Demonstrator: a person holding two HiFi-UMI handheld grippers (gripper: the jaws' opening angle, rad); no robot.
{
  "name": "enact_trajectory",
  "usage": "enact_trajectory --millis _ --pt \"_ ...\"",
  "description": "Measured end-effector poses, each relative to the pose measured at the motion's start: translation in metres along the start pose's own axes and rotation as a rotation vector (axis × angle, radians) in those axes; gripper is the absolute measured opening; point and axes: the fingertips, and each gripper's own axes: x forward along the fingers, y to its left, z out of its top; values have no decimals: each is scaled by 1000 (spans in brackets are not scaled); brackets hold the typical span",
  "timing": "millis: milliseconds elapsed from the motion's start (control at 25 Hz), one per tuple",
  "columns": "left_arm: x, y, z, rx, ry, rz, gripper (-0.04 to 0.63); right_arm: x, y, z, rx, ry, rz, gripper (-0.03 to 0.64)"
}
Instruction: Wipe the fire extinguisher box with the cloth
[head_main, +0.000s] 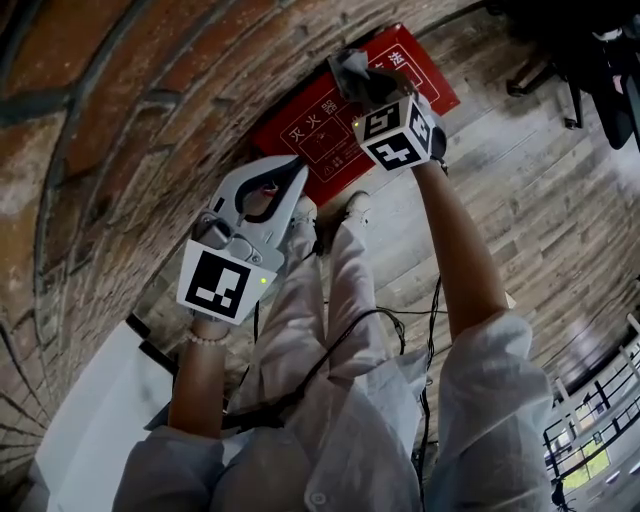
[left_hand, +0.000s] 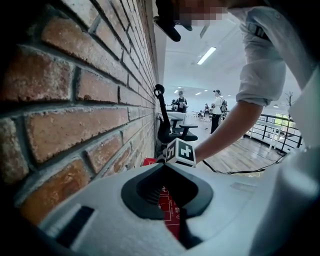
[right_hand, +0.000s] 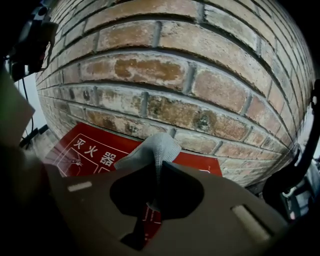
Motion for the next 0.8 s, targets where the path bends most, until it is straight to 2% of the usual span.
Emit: enact_trajectory --millis 800 --pt "-36 7 -22 -10 1 -1 -5 -5 115 28 -49 -44 118 23"
